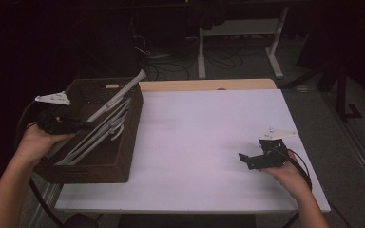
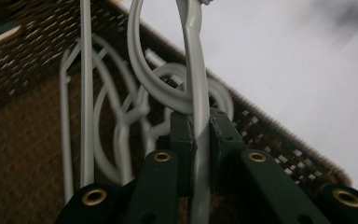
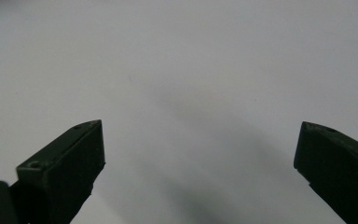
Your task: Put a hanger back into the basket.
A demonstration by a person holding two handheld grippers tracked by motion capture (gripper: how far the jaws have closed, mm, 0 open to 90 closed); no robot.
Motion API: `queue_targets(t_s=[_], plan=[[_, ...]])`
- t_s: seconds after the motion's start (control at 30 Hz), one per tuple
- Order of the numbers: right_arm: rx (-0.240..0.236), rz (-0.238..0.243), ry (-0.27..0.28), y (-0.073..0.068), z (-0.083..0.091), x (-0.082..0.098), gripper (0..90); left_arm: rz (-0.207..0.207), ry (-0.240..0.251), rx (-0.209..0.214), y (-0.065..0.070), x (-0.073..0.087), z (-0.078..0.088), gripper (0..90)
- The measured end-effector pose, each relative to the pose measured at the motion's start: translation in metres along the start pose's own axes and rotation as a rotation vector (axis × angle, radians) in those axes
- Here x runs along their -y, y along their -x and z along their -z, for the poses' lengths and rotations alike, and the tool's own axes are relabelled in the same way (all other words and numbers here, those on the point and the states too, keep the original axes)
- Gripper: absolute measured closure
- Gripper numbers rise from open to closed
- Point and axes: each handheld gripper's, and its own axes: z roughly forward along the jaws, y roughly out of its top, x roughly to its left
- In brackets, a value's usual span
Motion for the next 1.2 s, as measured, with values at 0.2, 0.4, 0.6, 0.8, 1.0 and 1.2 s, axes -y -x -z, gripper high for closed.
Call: queue_targets(t_s=[0.2,0.4,0.6,0.8,1.0,1.2], plan=[[0.002,-0.003,0.0,0.0,0.0,0.0,1.4,0.042,-0.026,-0.041,-0.011,0.02,0.005,82.2],[-0.001,-0.001,-0.002,-0.001,-0.001,-0.001,1.5,0.078,-0.053,-0.043,-0.02,0.034,-0.005,82.1],[-0.001,0.0,0.0,-0.001,-0.001,-0.002,1.4,0.076,-0.126,-0.054,-0.019,0.037,-0.026,82.0],[0.0,0.0,0.001,0.0,0.0,-0.002,1.4,0.094,-0.12,-0.08,-0.025,0.044,-0.032,72.6],[-0.009,0.006,0.0,-0.001,0.001,-0.004,1.4,0.114,-0.062,-0.08,-0.026,0.045,-0.026,53.1],[-0.03,0.02,0.001,-0.003,0.004,-0.012,1.4,0.11,0.069,-0.039,-0.014,0.033,-0.018,36.7]])
